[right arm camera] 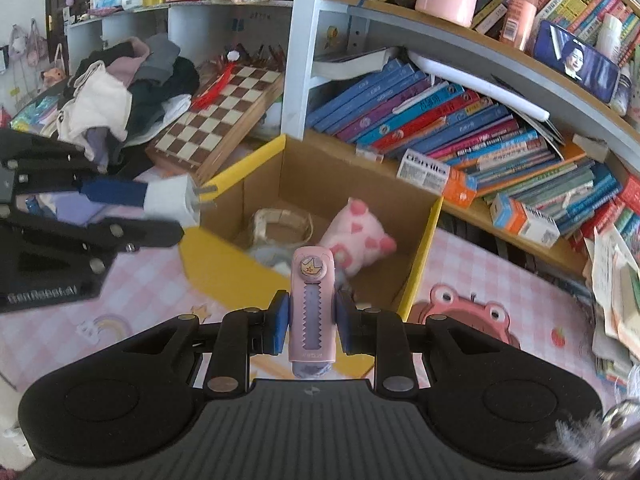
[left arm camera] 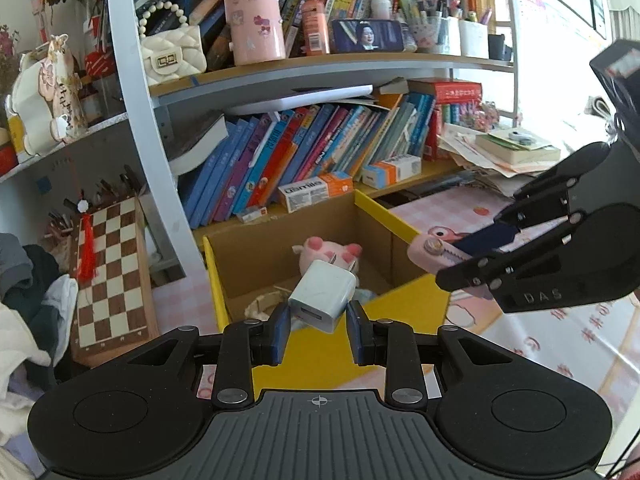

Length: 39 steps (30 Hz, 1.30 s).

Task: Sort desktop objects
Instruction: 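Lower the plug into the yellow box with the left gripper while the right gripper lowers the knife inside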

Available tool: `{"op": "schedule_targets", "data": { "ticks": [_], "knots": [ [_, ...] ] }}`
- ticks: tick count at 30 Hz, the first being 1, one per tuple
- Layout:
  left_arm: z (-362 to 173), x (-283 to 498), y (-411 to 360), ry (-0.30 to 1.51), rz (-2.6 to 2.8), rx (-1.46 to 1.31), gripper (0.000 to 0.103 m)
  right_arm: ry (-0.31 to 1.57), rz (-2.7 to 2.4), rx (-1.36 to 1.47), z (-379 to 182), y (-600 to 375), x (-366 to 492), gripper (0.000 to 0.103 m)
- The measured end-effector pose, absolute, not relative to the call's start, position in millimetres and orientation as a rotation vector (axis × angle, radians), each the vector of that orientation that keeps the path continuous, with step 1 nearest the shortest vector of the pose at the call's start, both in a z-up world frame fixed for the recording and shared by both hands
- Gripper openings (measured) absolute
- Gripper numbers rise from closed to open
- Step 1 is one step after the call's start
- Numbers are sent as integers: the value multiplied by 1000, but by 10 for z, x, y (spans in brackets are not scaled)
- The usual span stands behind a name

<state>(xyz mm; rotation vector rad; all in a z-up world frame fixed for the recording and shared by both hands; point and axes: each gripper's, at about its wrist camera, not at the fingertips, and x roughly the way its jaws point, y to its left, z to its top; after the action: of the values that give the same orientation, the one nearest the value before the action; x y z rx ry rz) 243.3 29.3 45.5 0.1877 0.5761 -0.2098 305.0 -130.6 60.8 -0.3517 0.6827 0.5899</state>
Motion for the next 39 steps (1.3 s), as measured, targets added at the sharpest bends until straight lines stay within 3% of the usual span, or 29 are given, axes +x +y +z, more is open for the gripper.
{"op": "schedule_targets", "data": {
  "ticks": [20,39],
  "knots": [
    [6,3460,176,743,-132,197,29,707,685,-384,522,-747,4418,23],
    [-298,3823,185,864,-110,158,28,928,803,-449,-288,-70,5090,23]
  ]
}}
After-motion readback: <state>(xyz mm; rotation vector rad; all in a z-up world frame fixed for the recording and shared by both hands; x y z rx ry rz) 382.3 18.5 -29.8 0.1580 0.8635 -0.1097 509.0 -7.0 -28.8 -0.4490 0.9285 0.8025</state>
